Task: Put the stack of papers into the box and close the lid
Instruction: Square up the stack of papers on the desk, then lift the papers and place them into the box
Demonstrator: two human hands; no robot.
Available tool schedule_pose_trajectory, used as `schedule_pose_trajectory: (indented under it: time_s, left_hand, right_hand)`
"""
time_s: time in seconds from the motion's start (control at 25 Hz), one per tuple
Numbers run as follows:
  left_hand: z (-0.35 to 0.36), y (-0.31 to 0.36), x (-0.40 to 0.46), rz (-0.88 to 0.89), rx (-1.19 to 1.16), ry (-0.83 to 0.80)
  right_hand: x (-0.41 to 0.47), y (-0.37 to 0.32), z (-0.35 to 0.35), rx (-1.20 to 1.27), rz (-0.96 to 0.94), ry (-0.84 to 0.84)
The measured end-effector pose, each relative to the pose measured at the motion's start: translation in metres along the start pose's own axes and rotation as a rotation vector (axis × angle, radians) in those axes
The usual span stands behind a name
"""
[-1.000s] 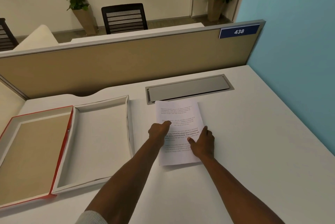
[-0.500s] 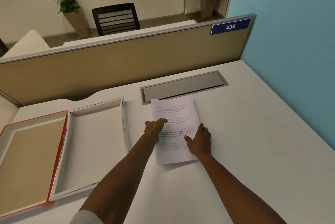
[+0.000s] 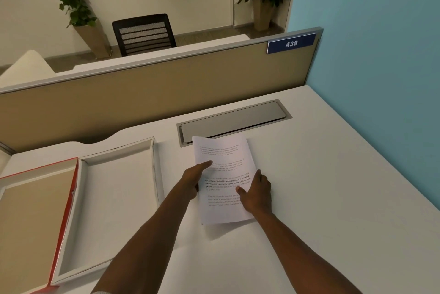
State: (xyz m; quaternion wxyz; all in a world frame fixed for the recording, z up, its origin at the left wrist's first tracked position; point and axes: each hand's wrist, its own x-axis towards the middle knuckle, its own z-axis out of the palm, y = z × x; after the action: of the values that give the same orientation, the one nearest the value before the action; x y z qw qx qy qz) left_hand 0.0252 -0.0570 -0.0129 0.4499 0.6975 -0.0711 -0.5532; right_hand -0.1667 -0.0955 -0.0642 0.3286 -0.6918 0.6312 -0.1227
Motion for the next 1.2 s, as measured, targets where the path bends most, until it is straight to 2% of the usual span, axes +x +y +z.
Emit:
schedule_pose_trajectory:
  time_s: [0.08,0.2,0.36,0.48,0.52,0.6,0.68,0.76,0.84,1.04,1.2]
  left_hand:
    - [0.007,0.001,0.000,0.050,0.063,-0.011]
    - [0.016,-0.004,-0.001,0.161,0.145,0.072]
    - [0.019,-0.018,-0.020,0.355,0.127,0.080]
    - [0.015,-0.027,-0.040,0.516,0.080,0.003]
    - [0.013,-0.027,-0.046,0.554,0.073,-0.008]
    - [0.011,-0.028,-0.057,0.598,0.061,-0.026]
    - [0.009,-0.027,-0.065,0.644,0.077,-0.037]
    - [0.005,-0.020,-0.072,0.706,0.125,-0.018]
    - [0.000,-0.009,-0.075,0.765,0.165,0.002]
    - [-0.009,-0.009,-0.076,0.829,0.222,0.038]
    - [-0.009,-0.029,-0.080,0.830,0.247,0.086]
  right_hand:
    - [0.001,0.000,-0.001,-0.003,0.009,-0.003]
    - [0.001,0.000,-0.002,-0.010,0.003,-0.001]
    - [0.002,0.007,-0.008,0.057,-0.004,-0.030]
    - [0.012,0.006,-0.030,0.353,0.119,0.058]
    - [0.017,0.002,-0.040,0.464,0.154,0.036]
    - [0.024,-0.006,-0.058,0.725,0.149,-0.128]
    - [0.026,-0.014,-0.072,0.904,0.061,-0.269]
    - [0.023,-0.025,-0.079,0.920,-0.042,-0.230]
    - [0.017,-0.036,-0.081,0.888,-0.139,-0.117]
    - [-0.004,-0.039,-0.070,0.798,-0.327,0.070]
    - [-0.016,-0.028,-0.061,0.776,-0.382,0.049]
